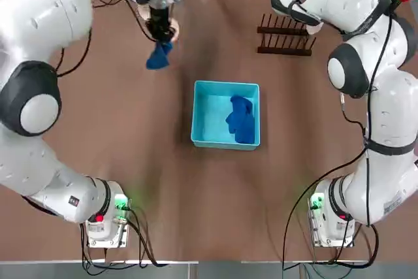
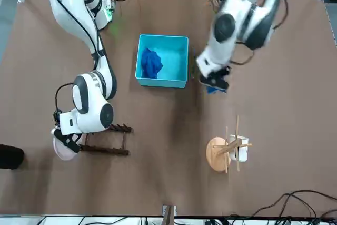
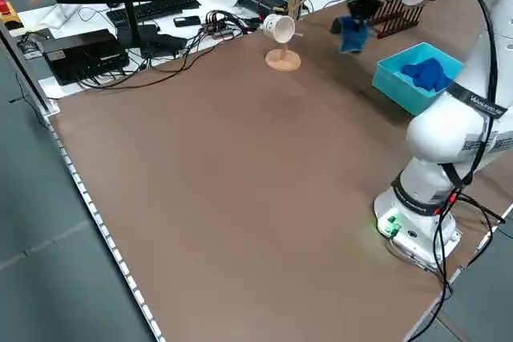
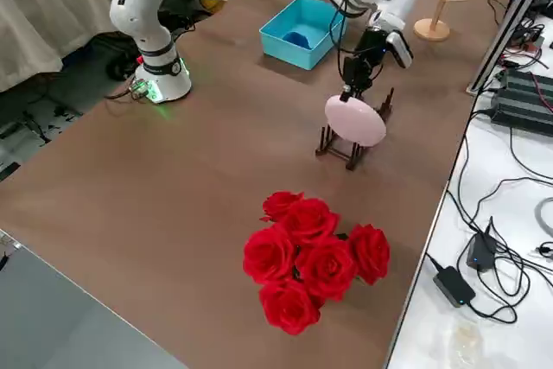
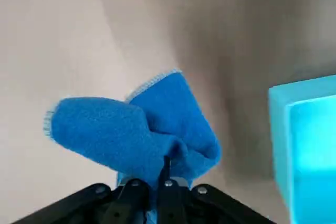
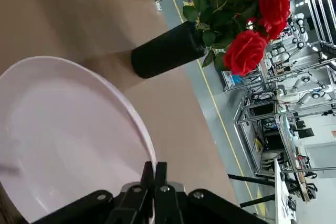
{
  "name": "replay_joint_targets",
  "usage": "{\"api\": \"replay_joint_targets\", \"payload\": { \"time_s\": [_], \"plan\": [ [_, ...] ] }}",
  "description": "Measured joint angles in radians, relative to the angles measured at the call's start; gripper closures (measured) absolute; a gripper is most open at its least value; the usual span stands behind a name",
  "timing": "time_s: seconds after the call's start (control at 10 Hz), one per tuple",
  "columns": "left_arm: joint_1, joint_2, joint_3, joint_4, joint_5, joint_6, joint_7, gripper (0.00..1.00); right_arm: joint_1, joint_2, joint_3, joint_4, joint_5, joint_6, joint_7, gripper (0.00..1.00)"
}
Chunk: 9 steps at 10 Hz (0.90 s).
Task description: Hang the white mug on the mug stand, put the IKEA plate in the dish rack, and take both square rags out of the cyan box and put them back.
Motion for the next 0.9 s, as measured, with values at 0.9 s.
{"api": "replay_joint_targets", "payload": {
  "time_s": [0.9],
  "plan": [
    [-0.001, 0.107, 0.283, -0.398, 0.021, 0.367, 0.094, 0.94, 0.004, 0.037, 0.004, -0.019, -0.002, 0.025, 0.075, 0.83]
  ]
}}
